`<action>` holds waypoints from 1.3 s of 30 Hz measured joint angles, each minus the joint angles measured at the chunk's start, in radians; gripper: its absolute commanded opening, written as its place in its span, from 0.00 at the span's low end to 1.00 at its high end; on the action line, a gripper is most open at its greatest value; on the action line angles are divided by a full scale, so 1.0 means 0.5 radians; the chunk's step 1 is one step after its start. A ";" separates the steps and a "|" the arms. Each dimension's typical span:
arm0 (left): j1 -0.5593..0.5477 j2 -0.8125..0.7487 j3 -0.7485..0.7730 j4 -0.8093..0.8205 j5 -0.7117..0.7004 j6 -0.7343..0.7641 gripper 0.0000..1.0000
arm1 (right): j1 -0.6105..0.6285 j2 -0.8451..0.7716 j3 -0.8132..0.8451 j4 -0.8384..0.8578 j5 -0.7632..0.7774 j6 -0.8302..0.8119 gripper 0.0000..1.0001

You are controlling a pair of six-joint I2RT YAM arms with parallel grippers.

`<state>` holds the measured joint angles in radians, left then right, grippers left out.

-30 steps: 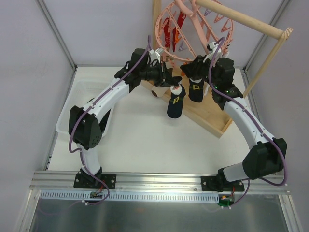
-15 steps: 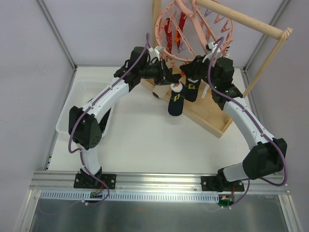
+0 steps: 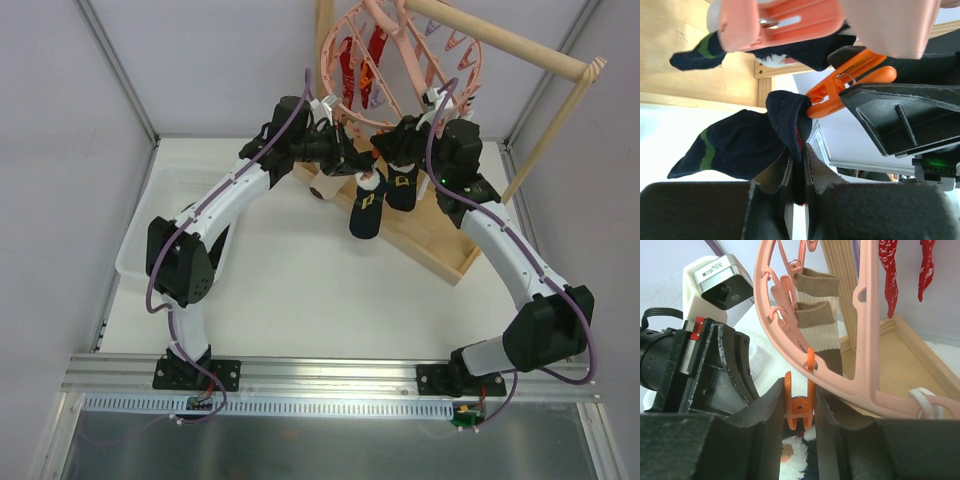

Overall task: Clip the socks to the hanger
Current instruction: Clamp the sock onto the hanger.

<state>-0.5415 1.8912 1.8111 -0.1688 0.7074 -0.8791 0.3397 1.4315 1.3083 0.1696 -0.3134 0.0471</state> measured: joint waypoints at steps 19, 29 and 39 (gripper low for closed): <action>0.000 0.014 0.107 0.063 0.083 -0.081 0.00 | 0.040 0.000 0.000 0.011 0.082 -0.029 0.01; 0.000 0.014 0.059 0.091 0.090 -0.111 0.00 | 0.042 -0.001 0.043 -0.098 0.224 0.117 0.01; 0.000 0.014 0.053 0.187 0.118 -0.182 0.00 | 0.050 -0.007 0.054 -0.131 0.245 0.205 0.01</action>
<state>-0.5415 1.8984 1.8374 -0.0753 0.7666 -0.9699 0.3649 1.4281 1.3354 0.1040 -0.1909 0.1497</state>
